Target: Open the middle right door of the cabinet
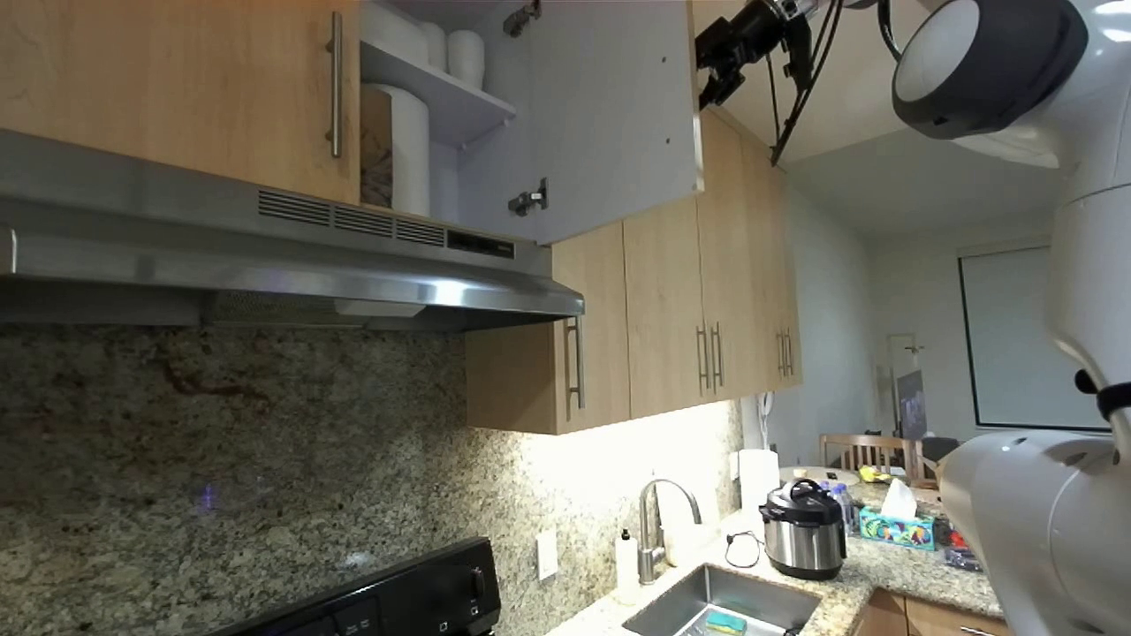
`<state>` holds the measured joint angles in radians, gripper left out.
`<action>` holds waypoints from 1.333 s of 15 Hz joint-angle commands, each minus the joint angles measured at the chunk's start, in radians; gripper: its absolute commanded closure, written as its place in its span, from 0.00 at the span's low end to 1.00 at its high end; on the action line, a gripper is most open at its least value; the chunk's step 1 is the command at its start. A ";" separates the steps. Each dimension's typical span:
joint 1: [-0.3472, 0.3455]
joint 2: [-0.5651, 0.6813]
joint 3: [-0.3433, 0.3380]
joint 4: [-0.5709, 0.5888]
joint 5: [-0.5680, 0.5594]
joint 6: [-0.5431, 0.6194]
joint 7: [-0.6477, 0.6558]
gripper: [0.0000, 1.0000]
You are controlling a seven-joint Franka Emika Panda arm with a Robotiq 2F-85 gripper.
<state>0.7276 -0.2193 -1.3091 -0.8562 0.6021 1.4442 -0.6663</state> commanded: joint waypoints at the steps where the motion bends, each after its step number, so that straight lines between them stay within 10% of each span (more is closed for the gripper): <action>1: -0.005 -0.016 0.019 0.011 0.014 0.034 -0.028 0.00; 15: -0.048 -0.111 0.072 0.011 0.030 0.143 -0.050 0.00; 20: -0.180 -0.306 0.239 0.036 -0.176 0.082 -0.041 0.00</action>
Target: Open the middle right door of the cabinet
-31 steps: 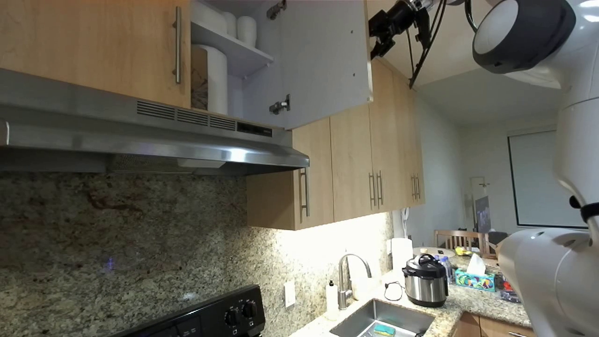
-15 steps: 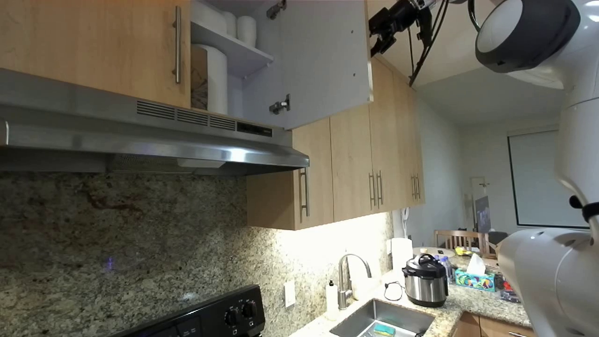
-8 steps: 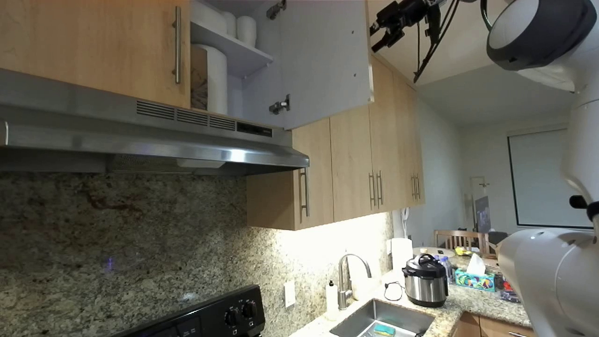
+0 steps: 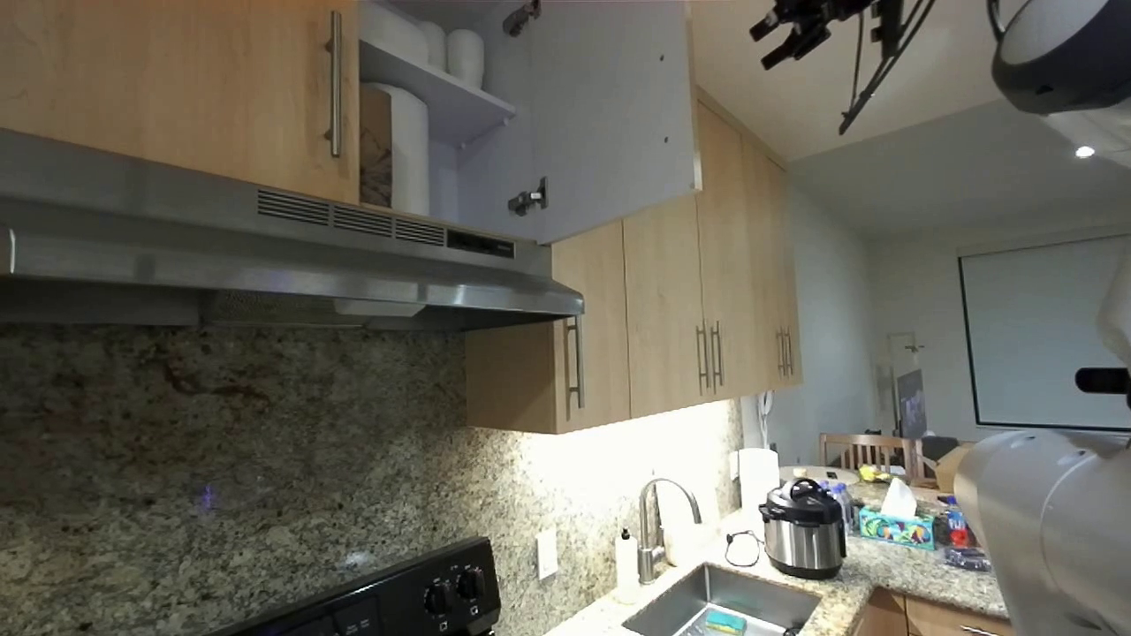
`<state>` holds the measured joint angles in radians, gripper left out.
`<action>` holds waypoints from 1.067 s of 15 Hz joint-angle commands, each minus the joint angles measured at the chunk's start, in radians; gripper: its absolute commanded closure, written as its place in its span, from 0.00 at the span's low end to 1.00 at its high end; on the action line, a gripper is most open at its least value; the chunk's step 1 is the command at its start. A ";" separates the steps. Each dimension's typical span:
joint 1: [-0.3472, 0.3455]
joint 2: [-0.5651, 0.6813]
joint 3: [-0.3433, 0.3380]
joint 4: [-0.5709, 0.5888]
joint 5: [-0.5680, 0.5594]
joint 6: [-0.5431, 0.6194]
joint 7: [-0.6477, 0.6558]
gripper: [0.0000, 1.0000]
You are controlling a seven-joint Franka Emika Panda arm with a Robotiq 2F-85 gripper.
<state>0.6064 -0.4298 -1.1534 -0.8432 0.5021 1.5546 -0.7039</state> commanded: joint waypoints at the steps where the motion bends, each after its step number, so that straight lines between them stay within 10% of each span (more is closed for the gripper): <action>1: -0.091 -0.123 0.100 0.043 -0.117 -0.072 -0.007 0.00; 9: -0.359 -0.081 0.217 -0.035 -0.281 -0.396 -0.059 0.00; 16: -0.533 -0.051 0.677 -0.151 -0.465 -0.512 -0.037 0.00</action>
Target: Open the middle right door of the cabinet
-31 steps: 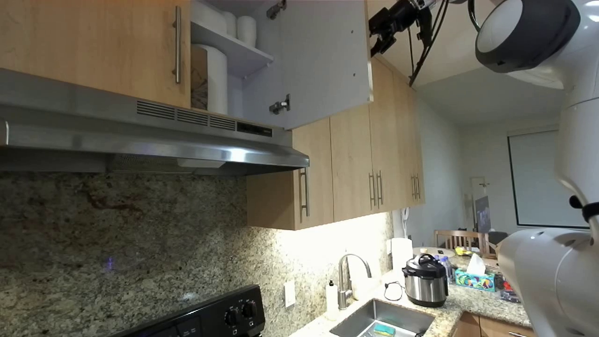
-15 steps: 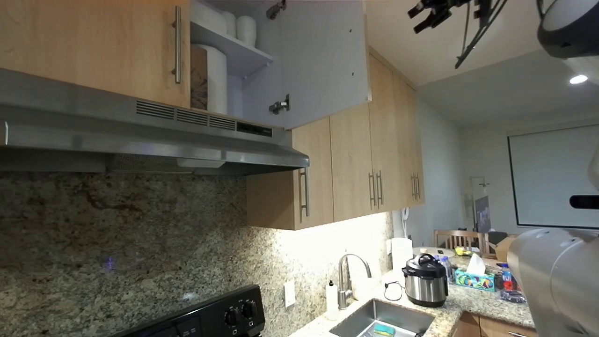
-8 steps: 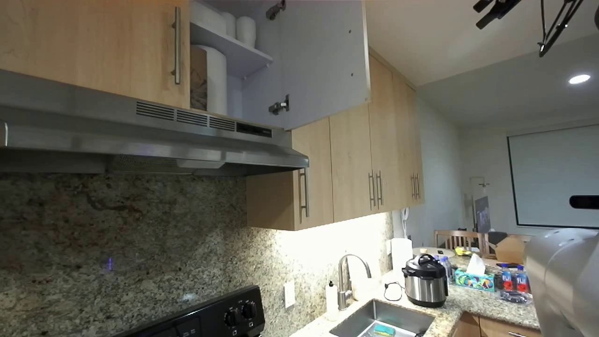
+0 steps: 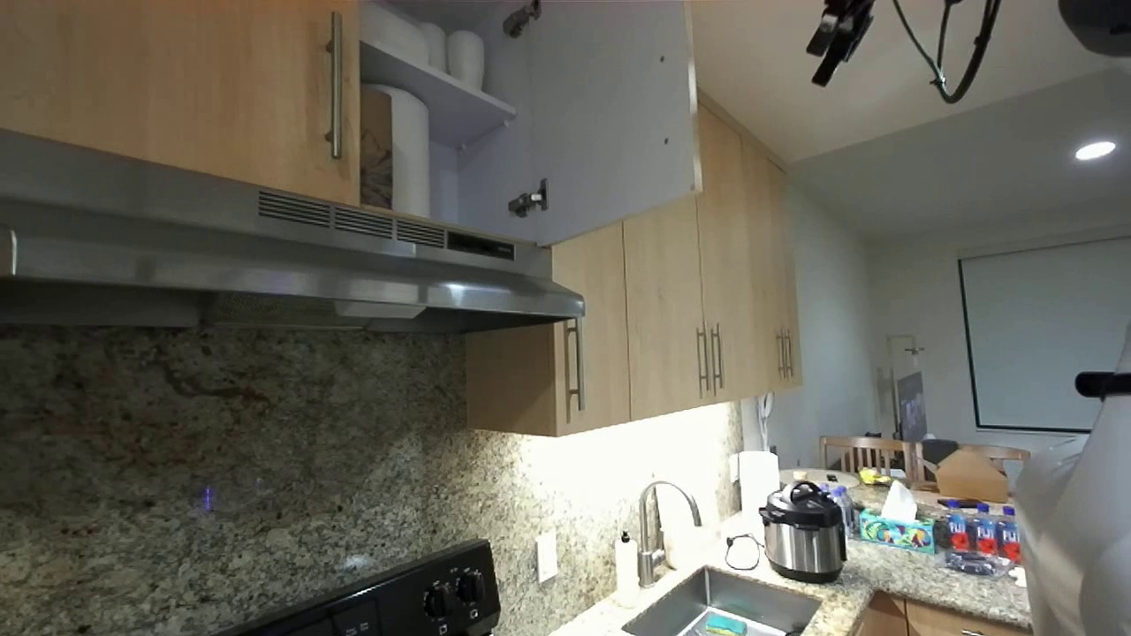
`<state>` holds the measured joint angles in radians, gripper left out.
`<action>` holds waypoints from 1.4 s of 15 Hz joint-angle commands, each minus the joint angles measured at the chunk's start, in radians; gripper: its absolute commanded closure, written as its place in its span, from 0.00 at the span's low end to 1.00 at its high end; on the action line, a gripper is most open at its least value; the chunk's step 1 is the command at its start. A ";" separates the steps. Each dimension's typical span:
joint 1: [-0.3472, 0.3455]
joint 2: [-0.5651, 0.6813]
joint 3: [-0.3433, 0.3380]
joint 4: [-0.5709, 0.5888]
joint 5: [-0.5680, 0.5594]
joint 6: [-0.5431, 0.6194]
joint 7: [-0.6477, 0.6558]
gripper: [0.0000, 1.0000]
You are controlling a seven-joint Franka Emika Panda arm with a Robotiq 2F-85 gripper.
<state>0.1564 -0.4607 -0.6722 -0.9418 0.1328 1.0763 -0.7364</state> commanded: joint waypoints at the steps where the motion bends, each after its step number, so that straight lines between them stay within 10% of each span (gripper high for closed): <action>1: -0.092 -0.030 0.275 -0.066 -0.137 -0.047 0.002 0.00; 9: -0.143 -0.107 0.800 -0.255 -0.420 -0.035 0.086 0.00; 13: -0.029 -0.071 0.825 -0.327 -0.325 -0.004 0.210 0.00; 21: -0.037 -0.110 0.778 -0.799 -0.127 0.466 0.488 0.00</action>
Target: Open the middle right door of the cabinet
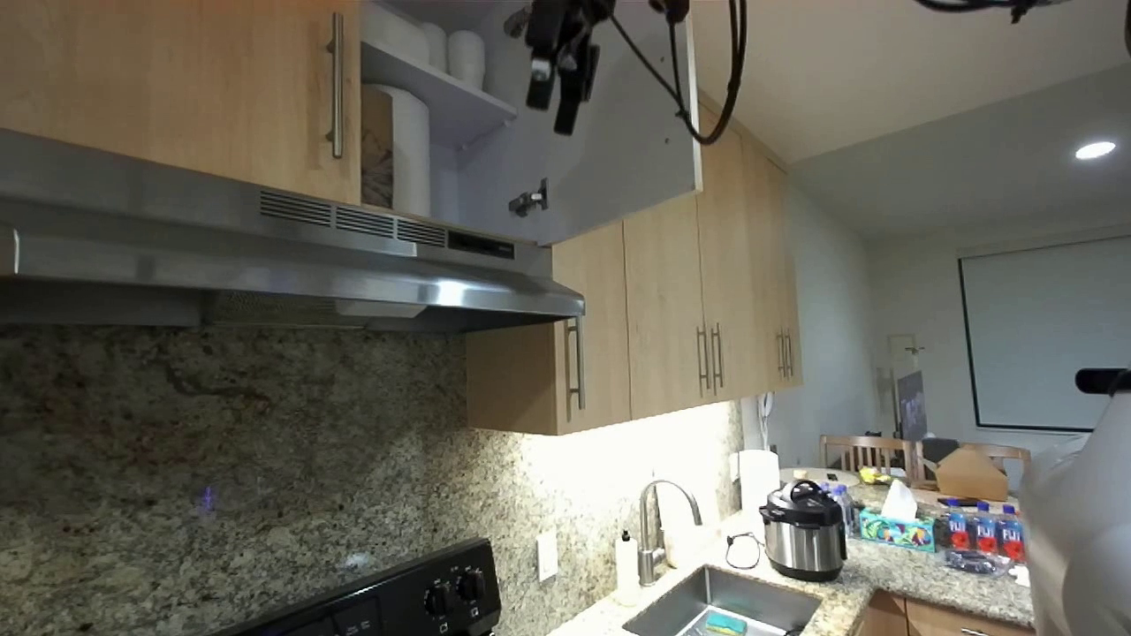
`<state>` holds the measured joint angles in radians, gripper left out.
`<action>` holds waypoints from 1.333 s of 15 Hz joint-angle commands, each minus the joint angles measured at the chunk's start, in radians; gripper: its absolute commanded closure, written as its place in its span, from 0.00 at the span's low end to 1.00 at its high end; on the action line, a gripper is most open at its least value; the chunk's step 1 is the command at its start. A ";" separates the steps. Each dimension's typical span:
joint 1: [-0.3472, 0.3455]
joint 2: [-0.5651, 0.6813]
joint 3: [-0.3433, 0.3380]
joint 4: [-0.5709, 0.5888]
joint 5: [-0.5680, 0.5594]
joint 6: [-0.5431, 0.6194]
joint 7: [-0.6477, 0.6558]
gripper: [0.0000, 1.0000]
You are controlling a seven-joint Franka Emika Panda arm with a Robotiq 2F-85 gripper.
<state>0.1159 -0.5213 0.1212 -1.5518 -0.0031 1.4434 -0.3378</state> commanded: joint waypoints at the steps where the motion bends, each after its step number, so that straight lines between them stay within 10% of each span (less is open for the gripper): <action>1: 0.000 -0.056 -0.020 -0.251 0.001 0.104 0.108 0.00; 10: -0.012 -0.090 -0.051 -0.525 -0.003 0.109 0.224 0.00; 20: -0.005 -0.045 -0.046 -0.474 -0.023 0.069 0.201 0.00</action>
<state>0.1061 -0.5683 0.0777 -2.0288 -0.0239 1.5149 -0.1388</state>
